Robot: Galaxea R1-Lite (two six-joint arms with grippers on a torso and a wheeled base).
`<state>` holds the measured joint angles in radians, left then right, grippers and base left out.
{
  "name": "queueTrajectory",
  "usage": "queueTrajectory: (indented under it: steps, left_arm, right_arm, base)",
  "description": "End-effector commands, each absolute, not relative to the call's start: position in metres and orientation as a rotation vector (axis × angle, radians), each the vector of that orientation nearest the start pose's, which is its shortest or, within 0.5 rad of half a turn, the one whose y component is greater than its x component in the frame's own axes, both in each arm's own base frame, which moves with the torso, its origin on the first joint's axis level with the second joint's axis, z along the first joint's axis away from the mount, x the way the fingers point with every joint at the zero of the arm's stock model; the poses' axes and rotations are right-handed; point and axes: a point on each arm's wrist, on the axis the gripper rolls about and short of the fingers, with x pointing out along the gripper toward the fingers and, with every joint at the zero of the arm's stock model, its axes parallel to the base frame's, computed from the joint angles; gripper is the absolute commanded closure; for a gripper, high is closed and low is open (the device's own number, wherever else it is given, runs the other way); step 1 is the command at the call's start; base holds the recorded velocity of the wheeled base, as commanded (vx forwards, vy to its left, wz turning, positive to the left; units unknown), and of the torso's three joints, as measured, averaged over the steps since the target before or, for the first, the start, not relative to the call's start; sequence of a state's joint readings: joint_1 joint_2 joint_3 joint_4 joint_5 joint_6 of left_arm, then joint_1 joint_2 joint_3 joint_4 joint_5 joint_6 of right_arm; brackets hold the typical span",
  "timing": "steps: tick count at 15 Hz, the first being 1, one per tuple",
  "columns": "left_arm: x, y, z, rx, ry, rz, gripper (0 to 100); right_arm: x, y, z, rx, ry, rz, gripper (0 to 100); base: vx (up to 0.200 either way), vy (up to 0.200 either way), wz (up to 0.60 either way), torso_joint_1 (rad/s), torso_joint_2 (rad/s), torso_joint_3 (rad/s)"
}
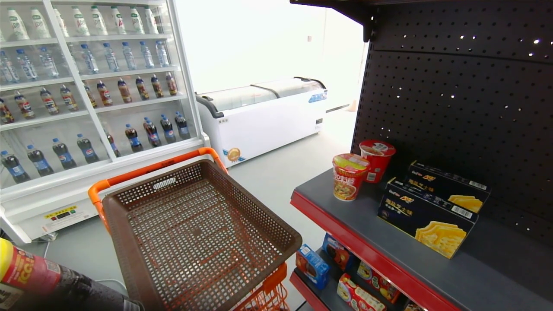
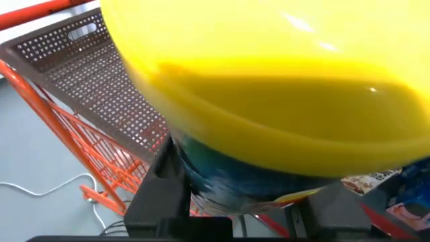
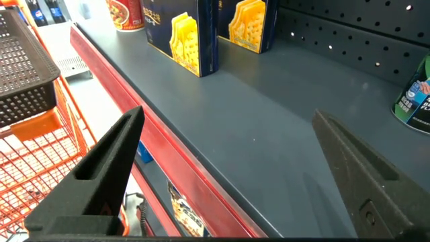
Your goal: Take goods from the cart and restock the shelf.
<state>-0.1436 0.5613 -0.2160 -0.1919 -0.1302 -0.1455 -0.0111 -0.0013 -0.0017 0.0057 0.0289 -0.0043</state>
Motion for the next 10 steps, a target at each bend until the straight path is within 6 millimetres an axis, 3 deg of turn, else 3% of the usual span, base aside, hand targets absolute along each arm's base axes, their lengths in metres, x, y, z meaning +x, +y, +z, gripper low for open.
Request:
queueTrajectory:
  steps: [1, 7, 10]
  left_arm:
    - [0.0365, -0.0083, 0.1554, -0.145, 0.175, -0.264, 100]
    - [0.0293, -0.0070, 0.1625, -0.126, 0.118, -0.261, 100]
    - [0.0278, -0.0068, 0.1586, -0.121, 0.122, -0.261, 100]
  right_arm:
    - [-0.0229, 0.0009, 0.0753, -0.005, 0.005, 0.018, 0]
    - [-0.0229, 0.0009, 0.0751, -0.004, 0.006, 0.020, 0]
    - [-0.0229, 0.0009, 0.0753, -0.005, 0.005, 0.020, 0]
  base:
    - [0.000, 0.000, 0.00, 0.000, 0.00, 0.000]
    - [0.000, 0.000, 0.00, 0.000, 0.00, 0.000]
    - [0.000, 0.000, -0.60, 0.004, 0.00, 0.002]
